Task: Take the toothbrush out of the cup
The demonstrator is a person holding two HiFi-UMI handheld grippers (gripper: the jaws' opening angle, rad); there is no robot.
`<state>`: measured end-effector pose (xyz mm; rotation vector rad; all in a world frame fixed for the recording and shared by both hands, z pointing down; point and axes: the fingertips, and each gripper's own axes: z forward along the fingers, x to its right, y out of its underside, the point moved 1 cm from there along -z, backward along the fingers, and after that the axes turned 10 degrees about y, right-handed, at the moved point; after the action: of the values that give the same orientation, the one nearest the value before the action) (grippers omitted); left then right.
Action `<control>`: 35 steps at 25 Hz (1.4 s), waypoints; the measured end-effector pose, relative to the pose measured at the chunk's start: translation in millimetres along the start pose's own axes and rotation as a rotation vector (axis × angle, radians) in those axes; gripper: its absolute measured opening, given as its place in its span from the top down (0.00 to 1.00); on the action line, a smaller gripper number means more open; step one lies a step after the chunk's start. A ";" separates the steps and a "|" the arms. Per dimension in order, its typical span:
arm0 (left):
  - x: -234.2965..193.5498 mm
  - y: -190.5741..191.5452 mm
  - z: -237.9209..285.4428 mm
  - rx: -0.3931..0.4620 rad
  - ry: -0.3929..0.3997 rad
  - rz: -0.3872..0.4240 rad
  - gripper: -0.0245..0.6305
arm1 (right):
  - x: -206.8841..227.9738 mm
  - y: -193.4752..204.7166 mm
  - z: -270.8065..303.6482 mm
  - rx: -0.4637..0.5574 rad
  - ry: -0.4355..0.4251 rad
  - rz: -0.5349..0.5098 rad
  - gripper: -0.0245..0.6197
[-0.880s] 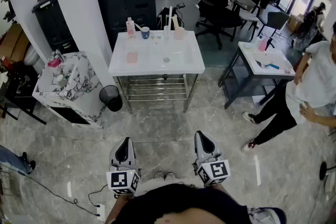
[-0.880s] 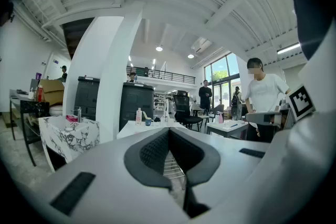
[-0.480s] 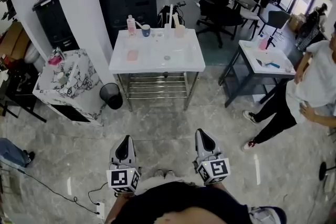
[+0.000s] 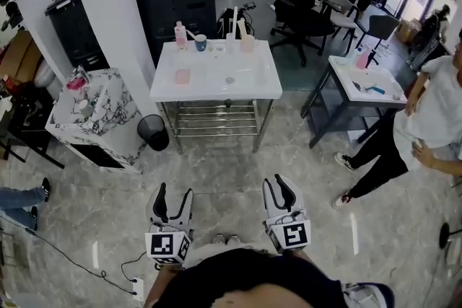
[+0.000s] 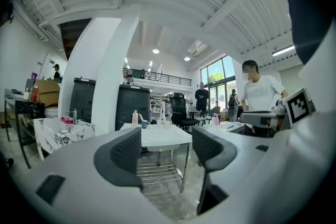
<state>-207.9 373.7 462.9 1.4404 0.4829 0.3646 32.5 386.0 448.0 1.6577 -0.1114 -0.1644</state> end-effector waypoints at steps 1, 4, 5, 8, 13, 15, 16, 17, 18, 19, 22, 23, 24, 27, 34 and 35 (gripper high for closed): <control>-0.5 2.3 1.4 0.001 -0.004 -0.004 0.50 | 2.8 1.2 0.2 -0.003 0.007 0.009 0.74; -1.4 8.3 6.8 -0.010 -0.003 -0.007 0.21 | 12.1 7.5 3.2 -0.023 0.046 0.043 0.42; 0.0 9.3 9.0 -0.017 0.010 -0.007 0.16 | 15.3 10.1 4.6 -0.034 0.062 0.052 0.32; 5.7 13.0 14.3 -0.032 0.034 -0.026 0.11 | 23.9 14.9 7.2 -0.058 0.081 0.062 0.20; 10.3 17.2 22.6 -0.038 0.022 -0.032 0.11 | 32.9 23.2 8.3 -0.096 0.060 0.078 0.19; 10.0 17.9 27.2 -0.038 0.013 -0.024 0.11 | 33.7 22.0 11.4 -0.071 0.038 0.069 0.19; 9.7 18.6 29.6 -0.040 0.010 -0.022 0.11 | 33.6 20.6 13.4 -0.061 0.026 0.068 0.19; 10.0 19.9 31.9 -0.046 0.008 -0.022 0.11 | 33.6 21.7 14.3 -0.068 0.013 0.067 0.19; 10.6 22.2 34.3 -0.058 0.007 -0.024 0.11 | 33.9 25.3 14.5 -0.090 0.002 0.067 0.19; 11.1 25.2 36.9 -0.074 0.007 -0.028 0.11 | 34.7 28.9 15.4 -0.108 -0.008 0.065 0.19; 8.6 33.6 44.0 -0.104 0.008 -0.050 0.11 | 37.3 24.5 27.2 -0.067 -0.017 0.076 0.19; 6.1 36.1 46.3 -0.107 0.005 -0.053 0.11 | 37.9 24.4 30.9 -0.059 -0.017 0.082 0.19; 3.1 38.2 49.6 -0.109 0.001 -0.052 0.11 | 39.3 27.2 34.4 -0.063 -0.018 0.085 0.19; -5.2 39.7 66.2 -0.110 -0.008 -0.045 0.11 | 47.1 35.9 48.7 -0.078 -0.014 0.088 0.19; -41.8 38.4 134.3 -0.104 0.008 -0.039 0.11 | 72.6 45.0 118.3 -0.047 0.032 0.103 0.19; -49.5 39.0 147.9 -0.107 0.011 -0.043 0.11 | 76.7 47.4 132.5 -0.045 0.038 0.103 0.19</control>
<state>-170.8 226.4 515.6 1.3233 0.4961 0.3588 86.2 238.5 480.4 1.6054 -0.1629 -0.0573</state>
